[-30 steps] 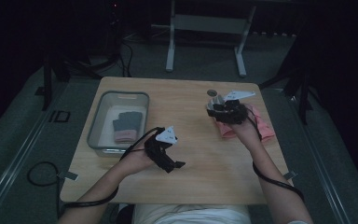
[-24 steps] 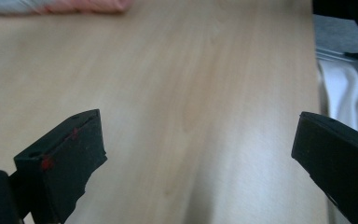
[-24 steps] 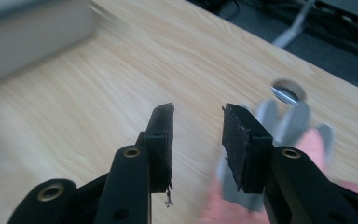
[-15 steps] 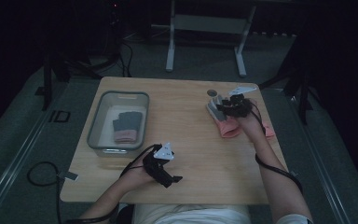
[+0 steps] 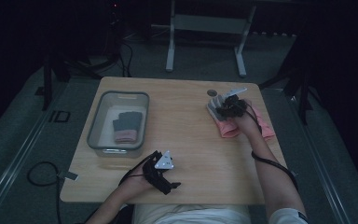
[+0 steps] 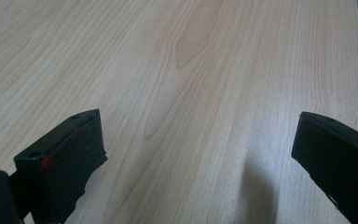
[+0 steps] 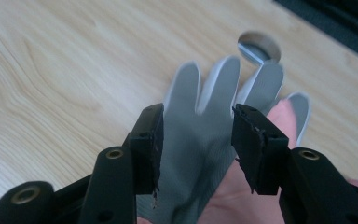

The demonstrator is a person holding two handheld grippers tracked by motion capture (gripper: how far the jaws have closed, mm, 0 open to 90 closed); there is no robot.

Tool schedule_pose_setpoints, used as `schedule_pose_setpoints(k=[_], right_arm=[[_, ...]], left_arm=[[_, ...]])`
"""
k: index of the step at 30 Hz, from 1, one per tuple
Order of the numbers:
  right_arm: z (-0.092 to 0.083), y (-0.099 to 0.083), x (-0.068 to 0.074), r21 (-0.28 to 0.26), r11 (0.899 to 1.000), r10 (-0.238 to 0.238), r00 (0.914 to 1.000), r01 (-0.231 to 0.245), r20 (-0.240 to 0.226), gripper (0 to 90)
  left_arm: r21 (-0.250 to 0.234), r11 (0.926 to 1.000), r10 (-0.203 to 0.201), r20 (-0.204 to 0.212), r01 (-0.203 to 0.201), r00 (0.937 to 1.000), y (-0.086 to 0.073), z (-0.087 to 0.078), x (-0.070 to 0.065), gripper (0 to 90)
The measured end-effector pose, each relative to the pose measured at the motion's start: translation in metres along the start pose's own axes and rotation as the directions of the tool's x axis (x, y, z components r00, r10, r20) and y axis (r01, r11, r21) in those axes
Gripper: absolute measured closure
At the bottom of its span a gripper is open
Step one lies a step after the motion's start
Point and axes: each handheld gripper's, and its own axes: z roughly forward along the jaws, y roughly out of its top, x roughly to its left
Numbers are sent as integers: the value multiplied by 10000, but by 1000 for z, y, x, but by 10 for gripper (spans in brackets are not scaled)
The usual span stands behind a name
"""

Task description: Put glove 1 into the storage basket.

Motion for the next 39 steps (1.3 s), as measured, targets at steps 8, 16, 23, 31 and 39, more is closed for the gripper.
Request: schedule_pose_setpoints(k=[8,16,23,31,39], right_arm=[[25,-15,3,865,9937,-705,9975,708,-59,546],[27,-21,-2,821,9960,406,9979,-364,-498,800],[19,-24,-2,177,9873,1581,9871,-1577,-259,876],[-20,-1,21,-910,9818,1666,9860,-1668,-97,879],[-78,21,69,-1792,9594,2249,9742,-2180,188,881]], left_arm=[[-110,9997,-217,132,218,9997,-3,0,1,21],[-95,9998,-153,114,154,9998,-5,0,1,21],[-144,9996,-233,171,235,9996,-5,0,2,21],[-128,9999,-110,135,112,9998,-4,0,0,21],[-146,9999,-74,63,75,10000,-5,0,-1,21]])
